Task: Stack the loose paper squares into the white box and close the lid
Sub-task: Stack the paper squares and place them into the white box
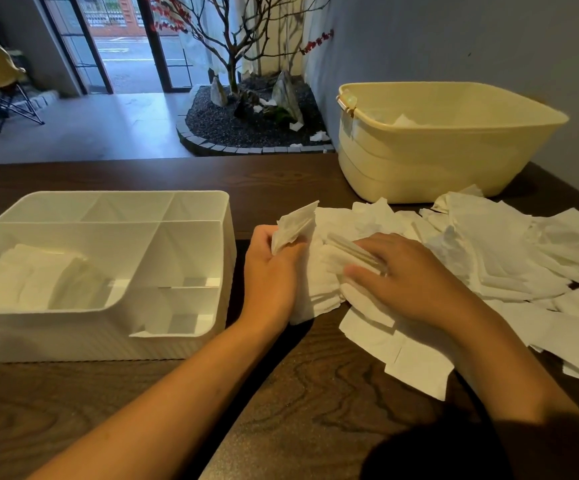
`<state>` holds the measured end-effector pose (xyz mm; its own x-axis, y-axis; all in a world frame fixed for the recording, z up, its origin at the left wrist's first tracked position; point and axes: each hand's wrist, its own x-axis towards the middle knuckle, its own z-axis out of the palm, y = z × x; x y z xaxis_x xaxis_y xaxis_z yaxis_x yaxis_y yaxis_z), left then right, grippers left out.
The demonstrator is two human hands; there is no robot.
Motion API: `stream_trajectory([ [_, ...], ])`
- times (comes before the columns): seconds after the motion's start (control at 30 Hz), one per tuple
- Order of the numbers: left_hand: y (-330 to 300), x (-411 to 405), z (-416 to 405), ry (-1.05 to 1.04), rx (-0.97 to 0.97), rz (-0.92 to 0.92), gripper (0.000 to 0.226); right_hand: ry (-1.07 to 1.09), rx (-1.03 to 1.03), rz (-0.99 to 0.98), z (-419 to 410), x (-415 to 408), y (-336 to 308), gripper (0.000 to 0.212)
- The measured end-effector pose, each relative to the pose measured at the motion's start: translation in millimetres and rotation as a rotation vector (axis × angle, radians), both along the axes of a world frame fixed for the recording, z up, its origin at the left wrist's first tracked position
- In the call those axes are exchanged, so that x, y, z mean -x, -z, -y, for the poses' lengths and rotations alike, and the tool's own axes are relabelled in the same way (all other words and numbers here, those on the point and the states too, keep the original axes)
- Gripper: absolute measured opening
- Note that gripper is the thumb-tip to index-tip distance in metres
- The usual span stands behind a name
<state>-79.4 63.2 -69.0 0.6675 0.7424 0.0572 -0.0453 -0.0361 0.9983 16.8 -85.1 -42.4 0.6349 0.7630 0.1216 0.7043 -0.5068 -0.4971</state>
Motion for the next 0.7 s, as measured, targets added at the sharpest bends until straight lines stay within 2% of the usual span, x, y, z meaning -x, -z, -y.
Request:
stream_trajectory([
  [0.07,-0.3,0.0,0.3,-0.005,0.004,0.006,0.009,0.018,-0.077,-0.067,0.1,-0.1,-0.3,0.021],
  [0.13,0.5,-0.4,0.0,-0.019,-0.007,0.018,0.010,0.035,-0.069,-0.041,0.7,-1.5,1.0,0.016],
  [0.2,1.2,-0.3,-0.6,-0.035,-0.036,0.027,0.010,0.058,0.017,0.053,0.7,-2.6,3.4,0.021],
  [0.27,1.0,-0.5,-1.0,-0.046,-0.047,0.051,0.008,0.106,0.010,0.101,0.5,-2.7,3.5,0.028],
  [0.47,-5.4,0.9,-5.2,-0.144,-0.078,0.133,0.014,0.165,-0.442,0.211,0.5,2.2,-3.0,0.027],
  [0.7,-8.1,1.7,0.0,-0.143,-0.098,0.142,0.009,0.278,-0.531,0.528,2.4,2.9,-4.3,0.010],
])
